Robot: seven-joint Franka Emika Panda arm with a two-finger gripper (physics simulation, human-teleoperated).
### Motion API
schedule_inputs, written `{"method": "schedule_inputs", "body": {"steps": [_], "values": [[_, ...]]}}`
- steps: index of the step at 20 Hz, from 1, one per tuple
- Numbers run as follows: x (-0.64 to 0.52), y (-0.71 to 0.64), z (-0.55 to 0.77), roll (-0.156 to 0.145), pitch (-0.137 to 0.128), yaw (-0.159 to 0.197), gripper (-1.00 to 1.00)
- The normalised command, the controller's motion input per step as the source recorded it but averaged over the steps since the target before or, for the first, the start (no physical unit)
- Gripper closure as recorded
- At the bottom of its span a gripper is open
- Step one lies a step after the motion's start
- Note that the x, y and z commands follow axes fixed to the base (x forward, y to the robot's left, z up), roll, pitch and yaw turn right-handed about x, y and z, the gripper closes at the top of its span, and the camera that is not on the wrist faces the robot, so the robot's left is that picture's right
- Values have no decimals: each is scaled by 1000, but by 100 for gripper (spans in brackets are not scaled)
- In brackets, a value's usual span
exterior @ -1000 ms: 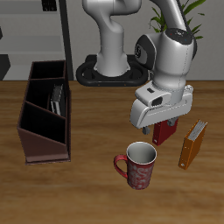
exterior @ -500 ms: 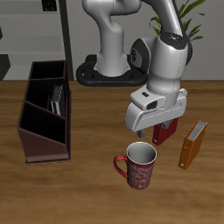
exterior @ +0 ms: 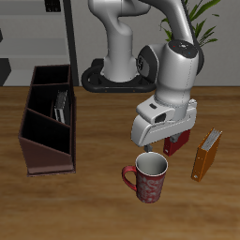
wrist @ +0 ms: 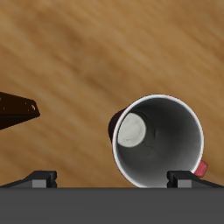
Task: Place the striped book into the right desk caddy's front compartment and place the red mug into the right desk caddy's right compartment
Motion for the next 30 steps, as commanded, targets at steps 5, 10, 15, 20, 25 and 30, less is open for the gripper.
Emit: {"method": "schedule_inputs", "body": {"steps": [5, 10, 15, 20, 25, 30], "values": [[171, -159, 112, 12, 3, -29, -100], [112, -83, -21, 24, -1, -53, -100], [48, 14, -146, 21, 17, -22, -100], [-1, 172, -129, 24, 17, -4, -100], [-1, 102, -50, 7, 8, -21, -100], [-12, 137, -145, 14, 28, -11, -100]]}}
